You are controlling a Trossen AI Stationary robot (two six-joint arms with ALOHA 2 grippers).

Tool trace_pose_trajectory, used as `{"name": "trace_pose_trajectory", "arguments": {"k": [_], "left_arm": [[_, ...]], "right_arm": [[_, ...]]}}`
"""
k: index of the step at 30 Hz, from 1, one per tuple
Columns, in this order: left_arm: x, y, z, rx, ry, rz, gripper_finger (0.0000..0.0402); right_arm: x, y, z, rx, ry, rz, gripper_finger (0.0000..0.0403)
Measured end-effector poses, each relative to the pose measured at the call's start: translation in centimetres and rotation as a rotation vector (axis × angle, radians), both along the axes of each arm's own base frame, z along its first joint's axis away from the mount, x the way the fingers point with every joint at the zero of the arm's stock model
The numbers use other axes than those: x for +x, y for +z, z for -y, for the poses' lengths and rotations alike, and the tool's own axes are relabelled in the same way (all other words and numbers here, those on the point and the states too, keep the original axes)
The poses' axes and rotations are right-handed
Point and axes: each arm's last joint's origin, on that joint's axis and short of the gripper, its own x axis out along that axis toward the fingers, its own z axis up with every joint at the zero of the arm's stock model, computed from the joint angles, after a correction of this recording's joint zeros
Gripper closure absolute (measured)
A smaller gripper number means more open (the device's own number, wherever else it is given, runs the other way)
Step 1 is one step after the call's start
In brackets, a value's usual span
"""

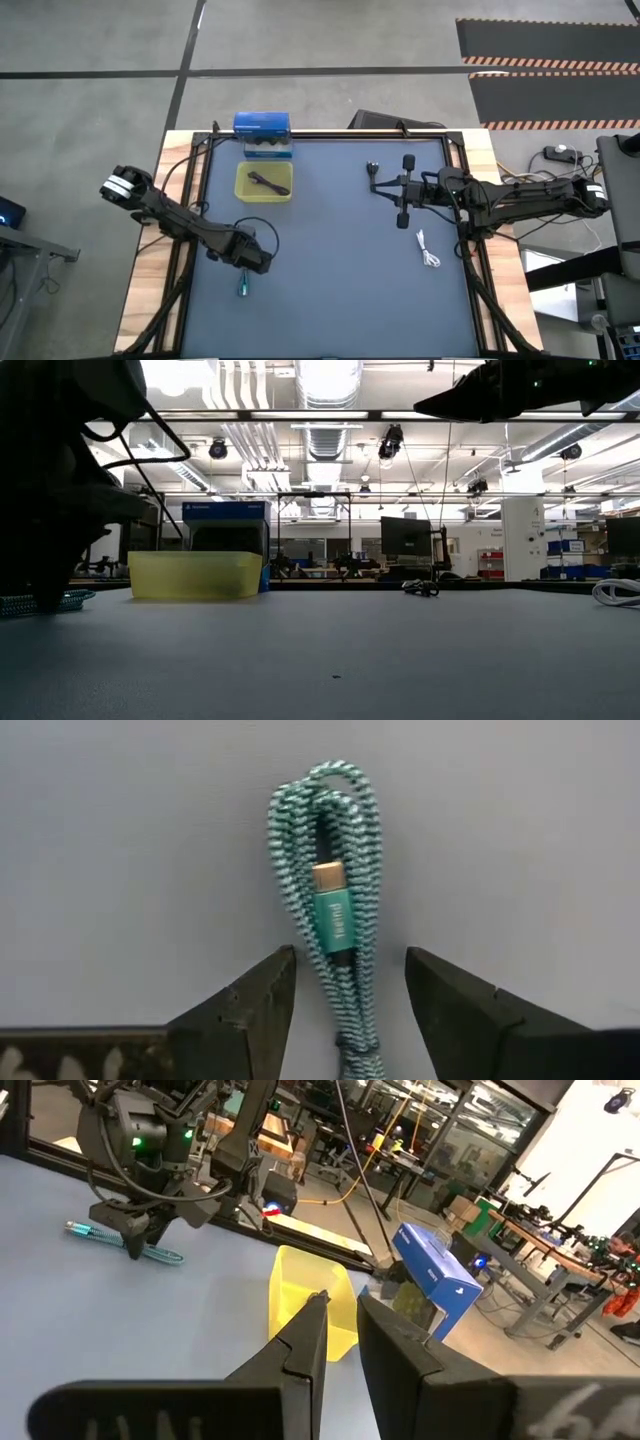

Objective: Pick and place USB-C Cables
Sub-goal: Put the green charger cable into the yellow bin

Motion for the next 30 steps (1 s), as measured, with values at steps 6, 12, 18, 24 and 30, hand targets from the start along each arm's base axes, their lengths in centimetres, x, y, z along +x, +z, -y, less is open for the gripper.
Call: {"name": "trace_pose_trajectory", "arguments": {"k": [6, 12, 18, 24, 30], "left_arm": [[0.11, 0.09, 0.05, -0.003, 0.000, 0.007, 0.0242], [0.04, -0.09, 0.03, -0.005, 0.001, 0.009, 0.0312], [-0.17, -0.27, -0.05, -0.002, 0.000, 0.001, 0.0379], [-0.12, -0.19, -0.04, 0.003, -0.002, 0.005, 0.0388], [0.79, 0.69, 0.33, -0.008, -0.043, 0.053, 0.0387]], "right_arm": [[0.00, -0.02, 0.00, 0.000, 0.000, -0.002, 0.0351], [0.00, -0.04, 0.00, 0.000, 0.000, -0.002, 0.0351], [0.00, -0.04, 0.00, -0.001, 0.000, -0.002, 0.0351], [-0.01, -0.07, 0.00, -0.003, 0.000, -0.006, 0.0351], [-0.04, -0.30, 0.04, -0.007, -0.003, -0.030, 0.0351]]}}
